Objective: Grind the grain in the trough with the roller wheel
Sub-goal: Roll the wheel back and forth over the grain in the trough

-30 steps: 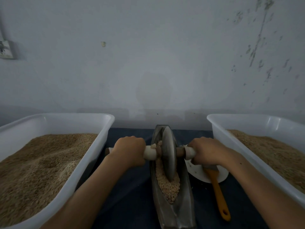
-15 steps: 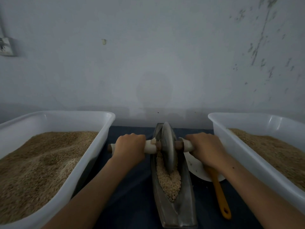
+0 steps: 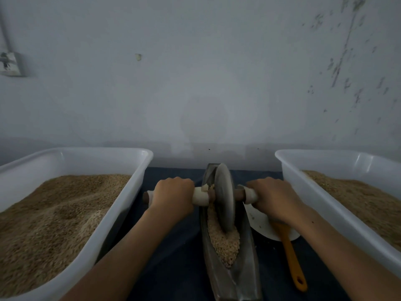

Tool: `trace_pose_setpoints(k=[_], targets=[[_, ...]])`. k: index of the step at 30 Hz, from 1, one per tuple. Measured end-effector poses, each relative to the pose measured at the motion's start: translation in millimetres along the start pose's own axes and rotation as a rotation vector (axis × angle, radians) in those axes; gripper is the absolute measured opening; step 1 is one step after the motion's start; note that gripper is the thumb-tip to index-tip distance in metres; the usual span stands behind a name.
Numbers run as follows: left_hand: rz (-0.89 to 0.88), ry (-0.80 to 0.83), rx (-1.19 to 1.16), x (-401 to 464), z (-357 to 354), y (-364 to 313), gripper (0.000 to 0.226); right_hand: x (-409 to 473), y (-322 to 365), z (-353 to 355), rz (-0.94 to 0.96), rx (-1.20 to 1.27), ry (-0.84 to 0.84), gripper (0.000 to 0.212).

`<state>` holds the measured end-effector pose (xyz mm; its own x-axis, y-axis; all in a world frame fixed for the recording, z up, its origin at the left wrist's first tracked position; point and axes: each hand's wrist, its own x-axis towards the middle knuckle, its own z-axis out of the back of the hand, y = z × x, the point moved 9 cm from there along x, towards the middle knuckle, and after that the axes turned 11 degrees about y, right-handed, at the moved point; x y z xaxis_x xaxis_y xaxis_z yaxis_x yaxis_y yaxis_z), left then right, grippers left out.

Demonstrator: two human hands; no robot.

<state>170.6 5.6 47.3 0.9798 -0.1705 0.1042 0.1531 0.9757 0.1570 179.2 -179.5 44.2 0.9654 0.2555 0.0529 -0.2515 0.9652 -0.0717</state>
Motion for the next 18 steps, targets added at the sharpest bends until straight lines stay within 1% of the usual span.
trace_pose_setpoints(k=[3, 5, 8, 11, 14, 16, 18], targets=[[0.017, -0.068, -0.026, -1.4, 2.2, 0.3, 0.022, -1.7, 2.5, 5.4, -0.012, -0.007, -0.116, 0.005], [0.016, -0.064, -0.04, -1.6, 1.0, 0.7, 0.023, -1.4, 4.3, 6.8, -0.001, -0.022, -0.133, 0.005], [-0.007, -0.021, -0.024, 0.1, -0.9, -0.3, 0.026, -1.2, 2.2, 3.1, 0.004, -0.042, -0.054, 0.01], [-0.033, 0.053, 0.002, 1.4, -2.8, -1.7, 0.027, -0.4, 0.6, -5.7, 0.023, -0.01, 0.121, 0.006], [-0.07, 0.138, -0.005, 0.9, -5.2, -2.4, 0.029, -2.8, 0.2, -11.7, 0.028, 0.018, 0.264, 0.012], [-0.078, 0.173, -0.023, 0.3, -8.5, -1.2, 0.03, -3.0, 1.6, -11.2, 0.033, 0.001, 0.283, 0.014], [-0.065, 0.179, -0.038, 1.0, -11.6, 0.2, 0.031, -1.7, 3.1, -8.9, 0.033, -0.023, 0.249, 0.01]])
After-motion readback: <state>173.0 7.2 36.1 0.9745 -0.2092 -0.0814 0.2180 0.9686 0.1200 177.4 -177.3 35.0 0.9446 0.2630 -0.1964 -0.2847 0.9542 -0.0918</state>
